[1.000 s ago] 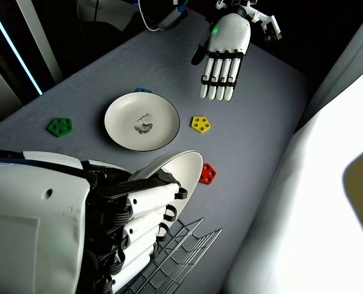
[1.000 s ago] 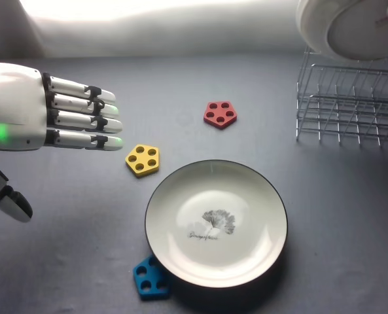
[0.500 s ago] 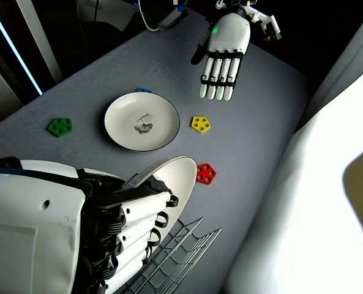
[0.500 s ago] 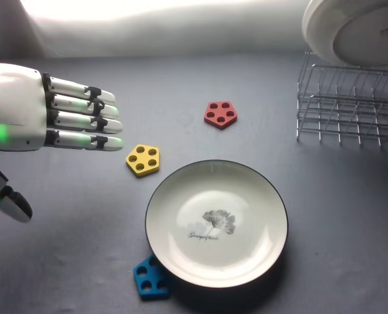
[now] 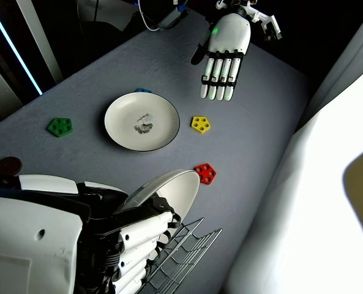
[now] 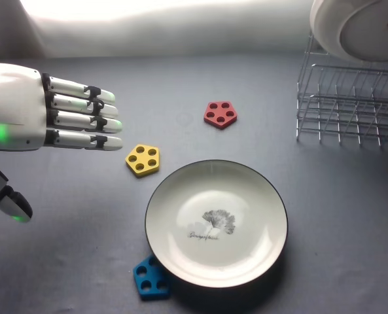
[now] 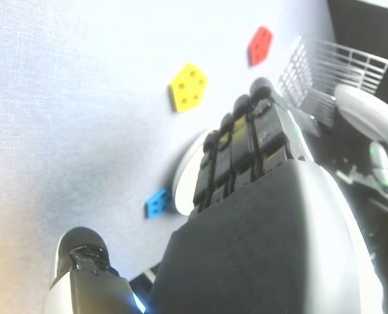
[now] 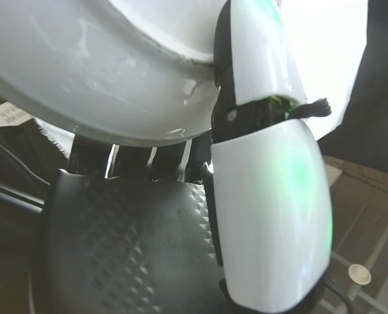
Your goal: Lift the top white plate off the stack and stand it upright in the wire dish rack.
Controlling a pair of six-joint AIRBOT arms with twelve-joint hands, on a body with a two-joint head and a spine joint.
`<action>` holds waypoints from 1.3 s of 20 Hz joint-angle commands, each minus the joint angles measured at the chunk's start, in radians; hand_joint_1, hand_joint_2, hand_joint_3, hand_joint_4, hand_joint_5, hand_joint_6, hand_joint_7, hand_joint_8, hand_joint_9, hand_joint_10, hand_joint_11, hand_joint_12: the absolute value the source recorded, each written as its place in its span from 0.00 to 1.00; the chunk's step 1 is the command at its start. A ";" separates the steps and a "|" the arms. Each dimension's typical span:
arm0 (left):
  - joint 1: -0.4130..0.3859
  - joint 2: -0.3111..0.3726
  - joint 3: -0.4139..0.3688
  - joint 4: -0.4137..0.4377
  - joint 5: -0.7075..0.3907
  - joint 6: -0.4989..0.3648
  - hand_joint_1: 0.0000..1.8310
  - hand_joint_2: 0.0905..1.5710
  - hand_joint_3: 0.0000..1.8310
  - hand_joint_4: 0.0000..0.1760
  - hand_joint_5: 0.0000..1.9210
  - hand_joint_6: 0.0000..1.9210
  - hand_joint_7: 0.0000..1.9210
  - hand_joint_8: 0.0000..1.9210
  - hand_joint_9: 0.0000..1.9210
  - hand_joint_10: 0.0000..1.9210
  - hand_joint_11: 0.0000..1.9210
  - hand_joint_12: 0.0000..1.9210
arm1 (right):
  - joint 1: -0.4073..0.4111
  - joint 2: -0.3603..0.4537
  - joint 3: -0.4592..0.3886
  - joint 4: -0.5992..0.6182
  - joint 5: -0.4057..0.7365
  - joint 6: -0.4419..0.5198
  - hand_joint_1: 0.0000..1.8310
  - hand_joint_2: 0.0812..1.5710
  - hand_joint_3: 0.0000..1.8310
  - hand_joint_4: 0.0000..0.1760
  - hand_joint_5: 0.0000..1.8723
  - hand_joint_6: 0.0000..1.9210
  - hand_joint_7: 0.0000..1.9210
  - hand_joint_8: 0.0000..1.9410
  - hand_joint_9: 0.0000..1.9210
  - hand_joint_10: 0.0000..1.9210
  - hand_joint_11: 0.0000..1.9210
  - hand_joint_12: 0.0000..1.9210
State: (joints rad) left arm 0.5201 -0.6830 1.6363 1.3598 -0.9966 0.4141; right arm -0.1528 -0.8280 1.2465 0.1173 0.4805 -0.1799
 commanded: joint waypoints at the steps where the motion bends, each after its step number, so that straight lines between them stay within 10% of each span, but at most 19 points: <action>1: -0.020 0.000 -0.001 -0.074 -0.041 0.001 0.09 0.54 0.00 0.00 0.02 0.00 0.03 0.00 0.04 0.00 0.06 0.00 | 0.013 0.017 0.009 0.034 0.150 0.019 0.82 0.66 0.00 0.00 0.49 0.56 0.56 0.30 0.57 0.37 0.50 0.71; 10: -0.020 -0.002 -0.001 -0.077 -0.089 0.001 0.11 0.53 0.00 0.00 0.01 0.00 0.03 0.00 0.03 0.00 0.04 0.00 | 0.002 0.009 0.027 0.076 0.144 0.024 0.82 0.64 0.00 0.00 0.50 0.51 0.60 0.22 0.63 0.29 0.55 0.65; 26: -0.012 -0.003 -0.003 -0.082 -0.122 0.044 0.11 0.55 0.00 0.00 0.02 0.00 0.04 0.00 0.05 0.01 0.06 0.01 | -0.042 -0.013 0.066 0.099 0.144 0.061 0.81 0.68 0.00 0.00 0.45 0.59 0.53 0.36 0.55 0.43 0.46 0.77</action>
State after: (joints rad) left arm 0.5285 -0.6842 1.6360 1.3506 -1.0702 0.4522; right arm -0.2077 -0.8566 1.3037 0.1909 0.4744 -0.1417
